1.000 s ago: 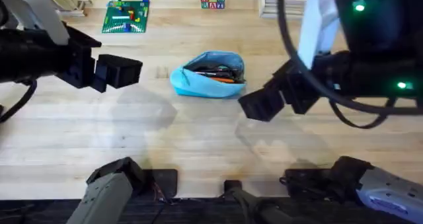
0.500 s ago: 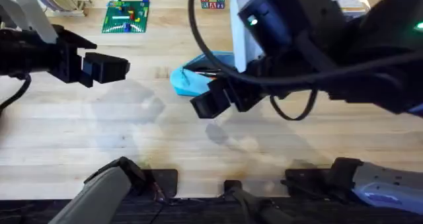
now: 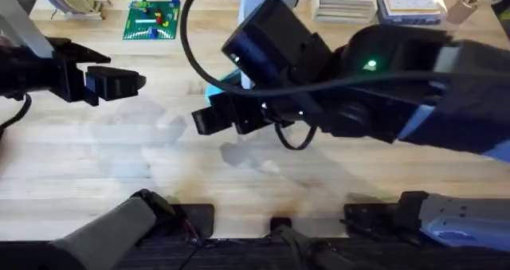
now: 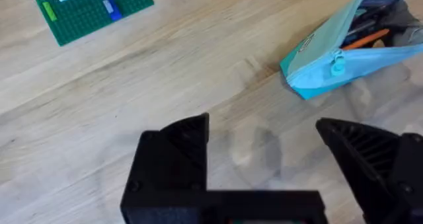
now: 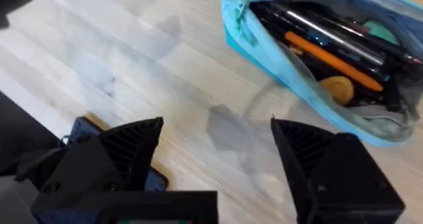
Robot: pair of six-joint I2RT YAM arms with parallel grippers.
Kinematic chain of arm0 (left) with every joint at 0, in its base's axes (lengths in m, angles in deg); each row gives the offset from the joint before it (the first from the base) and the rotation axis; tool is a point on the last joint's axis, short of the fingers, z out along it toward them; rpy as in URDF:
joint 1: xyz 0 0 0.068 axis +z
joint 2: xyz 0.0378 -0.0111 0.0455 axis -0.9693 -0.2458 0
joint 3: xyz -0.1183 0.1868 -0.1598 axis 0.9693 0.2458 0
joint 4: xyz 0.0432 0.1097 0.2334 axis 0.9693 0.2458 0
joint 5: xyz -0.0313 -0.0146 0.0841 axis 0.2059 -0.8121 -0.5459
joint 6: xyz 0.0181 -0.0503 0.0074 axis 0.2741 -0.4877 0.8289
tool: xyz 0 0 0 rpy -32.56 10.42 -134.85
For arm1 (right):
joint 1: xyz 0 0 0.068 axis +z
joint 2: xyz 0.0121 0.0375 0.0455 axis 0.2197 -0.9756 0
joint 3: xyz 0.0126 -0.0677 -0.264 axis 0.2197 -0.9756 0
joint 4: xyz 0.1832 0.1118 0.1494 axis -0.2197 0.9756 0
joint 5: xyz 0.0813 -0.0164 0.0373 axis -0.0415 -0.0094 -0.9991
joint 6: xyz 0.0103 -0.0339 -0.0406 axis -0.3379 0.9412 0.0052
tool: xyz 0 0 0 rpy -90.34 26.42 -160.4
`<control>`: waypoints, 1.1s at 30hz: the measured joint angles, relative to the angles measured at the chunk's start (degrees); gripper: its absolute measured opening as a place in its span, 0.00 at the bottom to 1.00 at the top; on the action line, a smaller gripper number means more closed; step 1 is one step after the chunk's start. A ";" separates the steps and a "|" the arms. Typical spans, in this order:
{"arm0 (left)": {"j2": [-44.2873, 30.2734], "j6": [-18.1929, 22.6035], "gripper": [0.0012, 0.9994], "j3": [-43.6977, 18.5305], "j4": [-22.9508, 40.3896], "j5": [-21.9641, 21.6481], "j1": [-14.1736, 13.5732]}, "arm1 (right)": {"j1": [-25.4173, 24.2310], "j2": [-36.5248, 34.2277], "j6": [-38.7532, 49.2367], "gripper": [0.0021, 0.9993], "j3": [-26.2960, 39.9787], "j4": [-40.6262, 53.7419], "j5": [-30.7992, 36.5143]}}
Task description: Unzip the bag, pick up the pens from the table one at a time and place them inside, then zip the bag closed.
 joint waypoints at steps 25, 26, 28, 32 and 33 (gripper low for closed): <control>0.00 1.01 0.99 0.00 0.02 1.14 0.00 | 2.87 -3.15 -4.05 1.00 0.00 -4.30 7.28; 0.00 1.01 0.99 0.00 0.02 1.14 0.00 | 3.08 -3.15 -4.05 1.00 0.00 -4.33 7.30; -0.01 1.01 0.99 0.00 0.02 1.14 0.00 | 3.85 -3.17 -4.05 1.00 0.00 -4.35 7.43; 0.00 1.01 0.99 0.00 0.02 1.07 0.00 | 5.81 -3.15 -4.20 1.00 0.00 -4.35 8.73; 0.00 1.01 0.99 0.00 0.02 1.07 0.00 | 6.25 -3.15 -4.34 1.00 0.00 -4.33 9.25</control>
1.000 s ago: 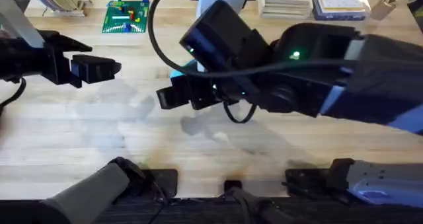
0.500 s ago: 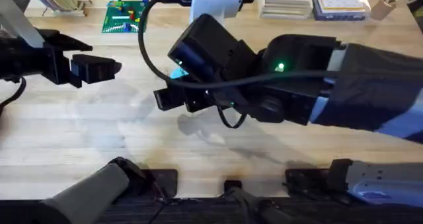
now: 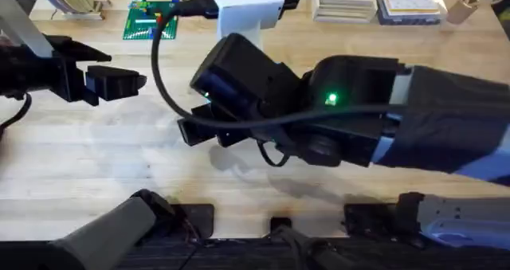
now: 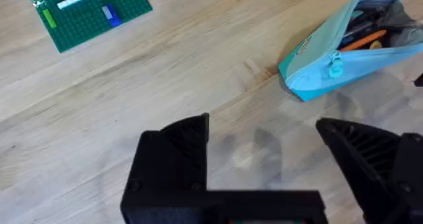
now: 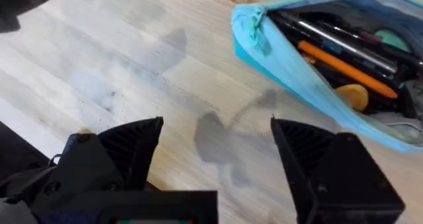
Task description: Unzip the bag, pick up the pens from the table one at a time and place them inside, then zip the bag closed.
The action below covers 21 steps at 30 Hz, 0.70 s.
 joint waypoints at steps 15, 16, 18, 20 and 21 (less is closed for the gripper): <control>0.00 0.00 0.99 0.00 0.02 0.00 0.00 | 3.23 -0.87 -3.14 1.00 0.21 -1.56 6.24; 0.00 0.00 0.99 0.00 0.00 0.00 0.00 | 3.61 -1.40 -3.28 1.00 0.22 -1.91 6.79; -0.01 0.00 0.99 0.00 0.02 0.00 0.00 | 4.16 -2.41 -3.35 1.00 0.22 -2.26 7.58; -0.02 0.00 0.99 0.00 0.02 0.00 0.00 | 4.68 -3.42 -3.56 1.00 0.22 -2.65 8.75; 0.00 0.00 0.99 0.00 0.02 0.00 0.00 | 4.88 -3.77 -3.58 1.00 0.22 -2.73 9.32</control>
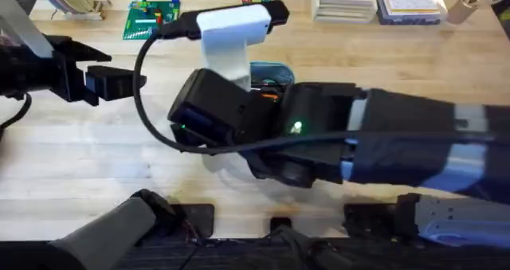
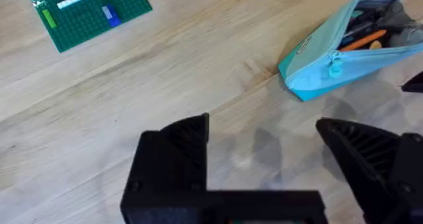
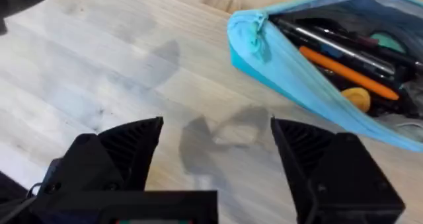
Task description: Unzip the bag, pick up the pens from the table one at a time and place them inside, then zip the bag closed.
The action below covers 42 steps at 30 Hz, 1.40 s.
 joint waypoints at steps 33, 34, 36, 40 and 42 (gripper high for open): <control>-0.01 -0.04 0.99 0.00 0.25 -0.02 0.00 | 0.32 -6.37 -0.15 1.00 0.02 -6.94 7.11; -0.01 -0.04 0.99 0.00 0.24 -0.01 0.00 | 0.32 -6.54 -0.15 1.00 0.02 -6.99 7.36; 0.00 -0.04 0.99 0.00 0.26 -0.02 0.00 | 0.25 -6.95 -0.15 1.00 0.02 -7.10 7.87; 0.00 -0.04 0.99 0.00 0.24 -0.02 0.00 | -0.74 -7.23 -0.15 1.00 0.02 -7.92 8.38; -0.01 -0.04 0.99 0.00 0.26 -0.01 0.00 | -1.29 -7.23 -0.15 1.00 0.02 -8.37 8.41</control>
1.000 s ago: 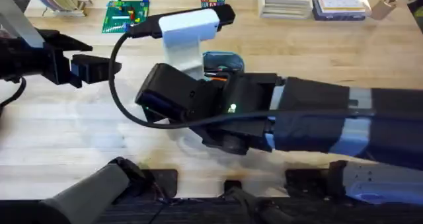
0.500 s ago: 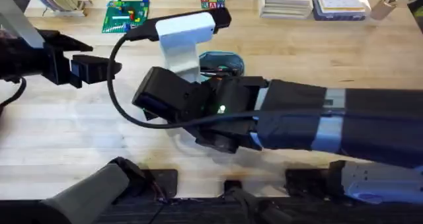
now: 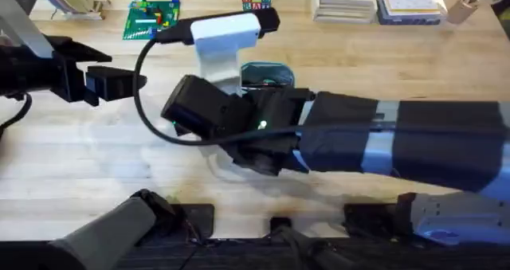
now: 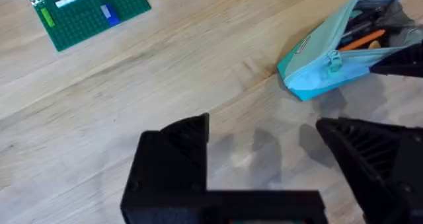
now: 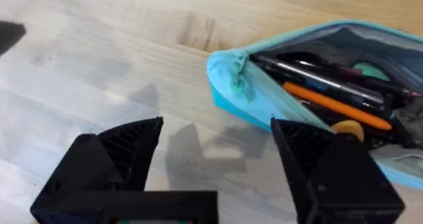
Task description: Unzip the bag, pick up the pens from the table one at a time and place them inside, then zip the bag closed.
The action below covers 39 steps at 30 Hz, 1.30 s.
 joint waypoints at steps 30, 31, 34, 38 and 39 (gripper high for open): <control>0.01 -0.20 0.99 0.00 0.00 -0.01 0.00 | -4.36 -4.83 0.46 0.96 0.04 -7.05 1.26; 0.01 -0.22 0.99 0.00 -0.01 0.01 0.00 | -4.56 -4.88 0.46 0.96 0.04 -7.79 1.26; 0.01 -0.21 0.99 0.00 0.00 -0.01 0.00 | -4.95 -5.32 0.48 0.96 0.09 -9.07 1.28; 0.01 -0.21 0.99 0.00 0.00 0.00 0.00 | -5.21 -6.89 0.92 0.95 0.09 -9.13 1.33; 0.01 -0.22 0.99 0.00 0.00 -0.01 0.00 | -5.21 -7.21 1.09 0.94 0.09 -9.13 1.42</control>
